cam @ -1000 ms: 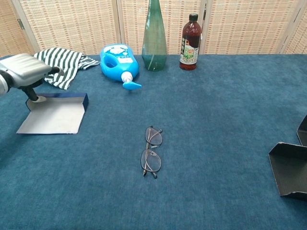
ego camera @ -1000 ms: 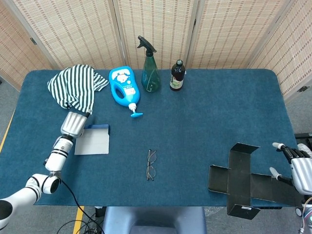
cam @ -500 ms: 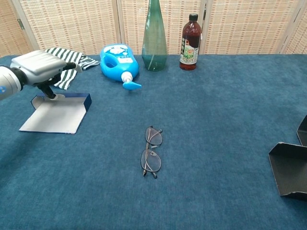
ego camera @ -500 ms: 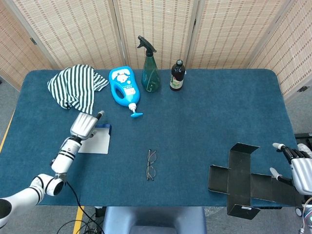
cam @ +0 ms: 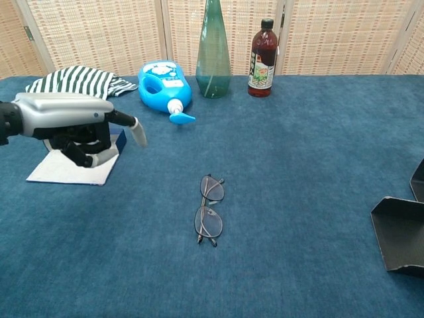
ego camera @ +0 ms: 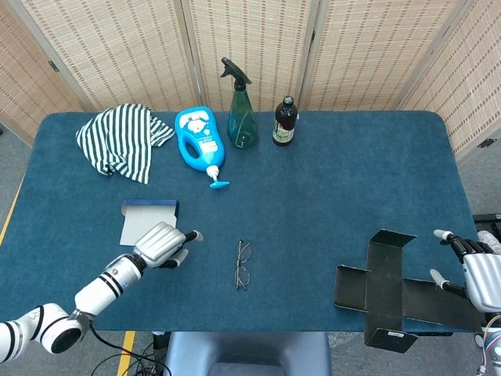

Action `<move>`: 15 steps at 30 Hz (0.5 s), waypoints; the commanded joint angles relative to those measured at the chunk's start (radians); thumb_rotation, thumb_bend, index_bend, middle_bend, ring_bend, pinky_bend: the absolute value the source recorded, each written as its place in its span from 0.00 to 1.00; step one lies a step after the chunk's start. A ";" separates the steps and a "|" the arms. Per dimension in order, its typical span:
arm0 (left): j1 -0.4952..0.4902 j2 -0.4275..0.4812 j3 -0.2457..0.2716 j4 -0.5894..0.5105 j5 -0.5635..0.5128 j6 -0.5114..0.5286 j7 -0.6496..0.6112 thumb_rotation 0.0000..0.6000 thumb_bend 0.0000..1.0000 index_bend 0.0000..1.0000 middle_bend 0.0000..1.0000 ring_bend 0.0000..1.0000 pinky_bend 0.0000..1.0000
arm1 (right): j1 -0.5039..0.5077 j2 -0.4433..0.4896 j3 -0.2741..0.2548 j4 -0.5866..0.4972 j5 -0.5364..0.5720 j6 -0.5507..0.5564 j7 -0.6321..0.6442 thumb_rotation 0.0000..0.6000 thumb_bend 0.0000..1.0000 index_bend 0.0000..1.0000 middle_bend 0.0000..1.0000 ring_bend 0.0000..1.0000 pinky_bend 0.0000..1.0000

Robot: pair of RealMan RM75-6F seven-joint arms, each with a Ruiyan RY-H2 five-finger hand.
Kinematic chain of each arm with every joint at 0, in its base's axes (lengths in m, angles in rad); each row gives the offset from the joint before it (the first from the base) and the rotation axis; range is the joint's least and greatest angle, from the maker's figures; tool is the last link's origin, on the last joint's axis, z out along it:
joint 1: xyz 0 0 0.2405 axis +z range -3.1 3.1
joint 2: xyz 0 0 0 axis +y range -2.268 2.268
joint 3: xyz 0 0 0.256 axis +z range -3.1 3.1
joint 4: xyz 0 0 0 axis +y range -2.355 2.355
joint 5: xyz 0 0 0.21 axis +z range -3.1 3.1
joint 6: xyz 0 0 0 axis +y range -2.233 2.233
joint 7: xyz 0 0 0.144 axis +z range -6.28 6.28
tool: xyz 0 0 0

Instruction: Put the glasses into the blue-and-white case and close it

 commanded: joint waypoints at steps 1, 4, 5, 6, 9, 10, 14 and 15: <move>-0.015 0.008 0.024 -0.032 0.035 -0.030 -0.011 1.00 0.63 0.26 0.93 0.96 1.00 | -0.001 -0.001 -0.001 0.002 0.001 -0.001 0.002 1.00 0.21 0.23 0.37 0.42 0.37; -0.030 -0.004 0.039 -0.048 0.044 -0.060 0.009 1.00 0.63 0.25 0.93 0.96 1.00 | -0.002 -0.003 -0.002 0.006 0.002 -0.001 0.006 1.00 0.21 0.23 0.37 0.42 0.37; -0.033 -0.009 0.041 -0.050 0.043 -0.066 0.015 1.00 0.63 0.24 0.93 0.96 1.00 | -0.002 -0.003 -0.002 0.007 0.002 -0.001 0.007 1.00 0.21 0.23 0.37 0.42 0.37; -0.037 -0.015 0.042 -0.052 0.039 -0.072 0.020 1.00 0.63 0.24 0.93 0.96 1.00 | -0.002 -0.004 -0.002 0.009 0.003 -0.002 0.008 1.00 0.21 0.23 0.37 0.42 0.37; -0.051 -0.037 0.037 -0.051 0.018 -0.088 0.046 1.00 0.63 0.21 0.93 0.96 1.00 | 0.001 -0.006 -0.001 0.011 0.001 -0.005 0.009 1.00 0.21 0.23 0.37 0.42 0.37; -0.057 -0.042 0.035 -0.052 0.007 -0.096 0.058 1.00 0.63 0.20 0.93 0.96 1.00 | 0.002 -0.006 -0.001 0.011 0.000 -0.005 0.010 1.00 0.21 0.23 0.37 0.42 0.37; -0.088 -0.065 0.025 -0.063 -0.057 -0.133 0.117 1.00 0.63 0.16 0.94 0.97 1.00 | 0.004 -0.008 -0.001 0.014 -0.003 -0.006 0.013 1.00 0.21 0.23 0.37 0.42 0.37; -0.094 -0.070 0.022 -0.064 -0.071 -0.137 0.130 1.00 0.63 0.15 0.94 0.97 1.00 | 0.004 -0.008 -0.001 0.015 -0.003 -0.006 0.014 1.00 0.21 0.23 0.37 0.42 0.37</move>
